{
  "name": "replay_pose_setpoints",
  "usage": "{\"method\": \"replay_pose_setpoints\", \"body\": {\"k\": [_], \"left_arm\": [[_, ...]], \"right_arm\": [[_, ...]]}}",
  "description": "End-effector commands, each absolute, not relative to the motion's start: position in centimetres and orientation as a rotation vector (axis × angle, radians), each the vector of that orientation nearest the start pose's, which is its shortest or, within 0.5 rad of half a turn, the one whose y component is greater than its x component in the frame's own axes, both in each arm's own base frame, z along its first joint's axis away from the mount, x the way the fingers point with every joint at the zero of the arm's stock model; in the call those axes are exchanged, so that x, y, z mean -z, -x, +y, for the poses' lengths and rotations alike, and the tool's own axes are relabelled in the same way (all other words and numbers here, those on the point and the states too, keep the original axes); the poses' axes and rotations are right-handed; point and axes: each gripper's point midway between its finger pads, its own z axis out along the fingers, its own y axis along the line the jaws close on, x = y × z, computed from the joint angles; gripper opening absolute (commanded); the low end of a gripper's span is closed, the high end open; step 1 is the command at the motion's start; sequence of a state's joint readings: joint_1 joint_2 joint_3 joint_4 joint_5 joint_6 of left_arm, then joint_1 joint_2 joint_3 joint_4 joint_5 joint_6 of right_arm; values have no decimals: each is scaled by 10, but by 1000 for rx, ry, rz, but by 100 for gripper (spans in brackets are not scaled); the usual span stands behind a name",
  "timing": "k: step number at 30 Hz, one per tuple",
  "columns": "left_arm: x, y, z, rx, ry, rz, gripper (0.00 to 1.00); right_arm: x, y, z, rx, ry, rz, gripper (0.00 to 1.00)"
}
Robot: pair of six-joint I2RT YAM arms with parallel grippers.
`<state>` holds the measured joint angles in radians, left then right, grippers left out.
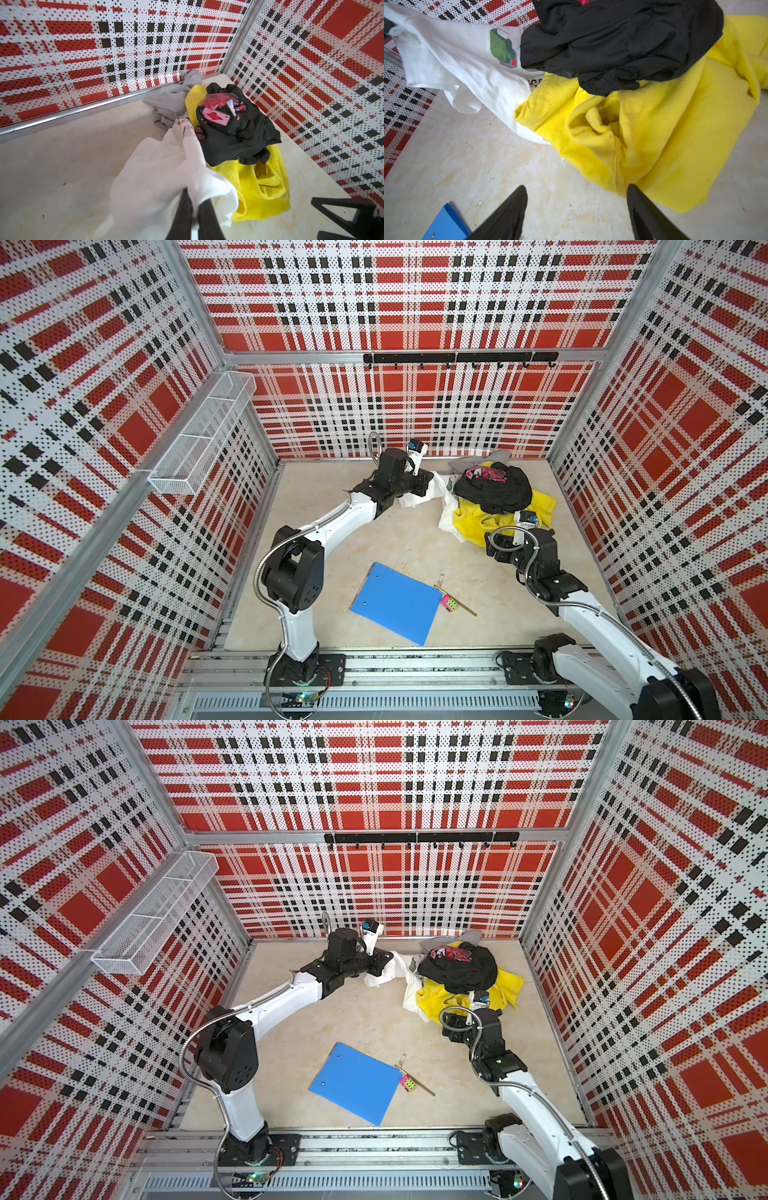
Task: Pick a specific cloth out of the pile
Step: 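Lift the white shirt up and pull it away from the pile with the left gripper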
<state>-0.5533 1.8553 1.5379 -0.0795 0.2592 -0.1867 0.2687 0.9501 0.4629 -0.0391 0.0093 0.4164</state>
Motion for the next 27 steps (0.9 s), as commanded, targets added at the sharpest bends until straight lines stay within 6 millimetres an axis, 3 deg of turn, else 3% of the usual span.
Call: {"method": "replay_pose_setpoints", "body": {"k": [1, 6, 9, 14, 27], "left_arm": [[-321, -448, -326, 708, -541, 1813, 0], [-356, -435, -324, 742, -555, 1746, 0], [-384, -424, -321, 769, -564, 1688, 0], [-418, -407, -315, 819, -575, 1585, 0], [-479, -383, -294, 965, -509, 1390, 0]], "right_arm": [[-164, -326, 94, -452, -142, 2045, 81], [-160, -326, 91, -443, -162, 2043, 83], [-160, -324, 90, -434, -163, 2047, 95], [-167, -320, 89, -437, -147, 2032, 100], [-221, -303, 94, -502, -70, 1889, 100]]}}
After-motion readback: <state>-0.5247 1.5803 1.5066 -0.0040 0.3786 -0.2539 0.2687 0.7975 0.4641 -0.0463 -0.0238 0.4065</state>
